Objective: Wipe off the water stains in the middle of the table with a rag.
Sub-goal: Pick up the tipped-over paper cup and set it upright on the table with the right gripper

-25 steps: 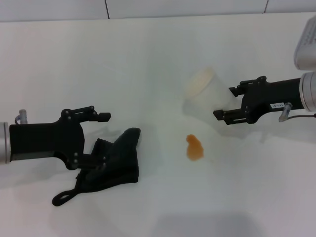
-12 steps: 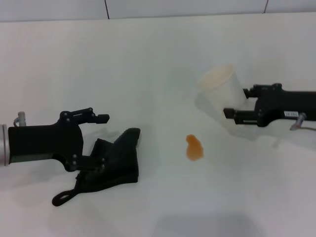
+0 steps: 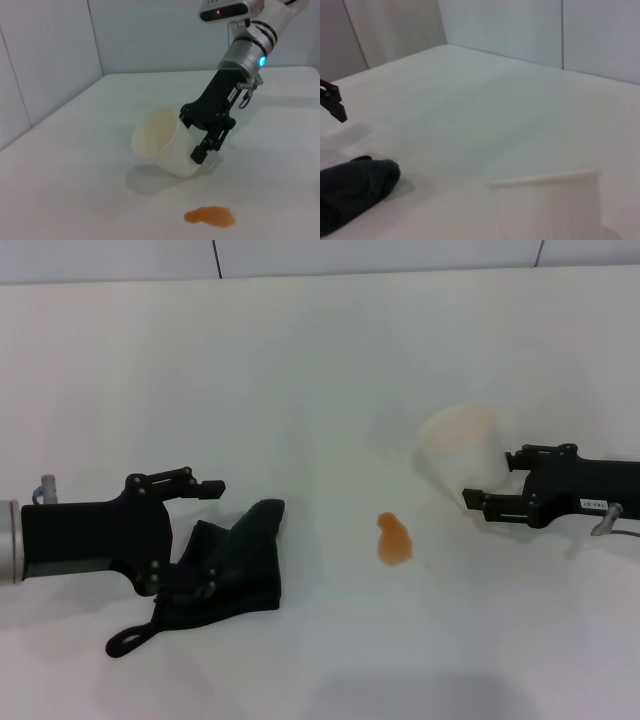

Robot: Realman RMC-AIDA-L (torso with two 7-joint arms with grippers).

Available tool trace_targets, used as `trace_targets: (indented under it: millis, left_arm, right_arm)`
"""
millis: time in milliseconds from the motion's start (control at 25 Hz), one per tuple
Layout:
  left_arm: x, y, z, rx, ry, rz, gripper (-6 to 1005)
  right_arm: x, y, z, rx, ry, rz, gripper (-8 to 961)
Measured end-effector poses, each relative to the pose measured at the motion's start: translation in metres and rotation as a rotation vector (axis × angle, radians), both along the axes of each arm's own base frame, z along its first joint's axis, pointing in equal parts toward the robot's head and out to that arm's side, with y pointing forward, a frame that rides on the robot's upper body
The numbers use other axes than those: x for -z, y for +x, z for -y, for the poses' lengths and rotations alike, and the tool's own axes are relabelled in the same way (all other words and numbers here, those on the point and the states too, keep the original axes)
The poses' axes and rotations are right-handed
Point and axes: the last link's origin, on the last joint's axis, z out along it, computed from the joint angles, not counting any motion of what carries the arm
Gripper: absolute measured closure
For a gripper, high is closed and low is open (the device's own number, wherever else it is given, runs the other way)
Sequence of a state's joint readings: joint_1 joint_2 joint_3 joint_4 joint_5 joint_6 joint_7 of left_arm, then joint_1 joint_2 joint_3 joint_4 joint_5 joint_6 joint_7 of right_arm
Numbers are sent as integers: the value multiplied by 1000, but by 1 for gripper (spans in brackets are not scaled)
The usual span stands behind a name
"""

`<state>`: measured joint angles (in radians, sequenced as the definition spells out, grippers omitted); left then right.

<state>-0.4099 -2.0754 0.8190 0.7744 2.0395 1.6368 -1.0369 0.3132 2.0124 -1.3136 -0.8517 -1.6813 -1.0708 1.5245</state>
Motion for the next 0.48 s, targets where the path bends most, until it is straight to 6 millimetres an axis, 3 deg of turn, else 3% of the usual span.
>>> trace_targets:
  millis: [480]
  left_arm:
    - [2,0,2,-6,-10,13,124]
  right_arm:
    - [3,9,4,-5,21,-4,261]
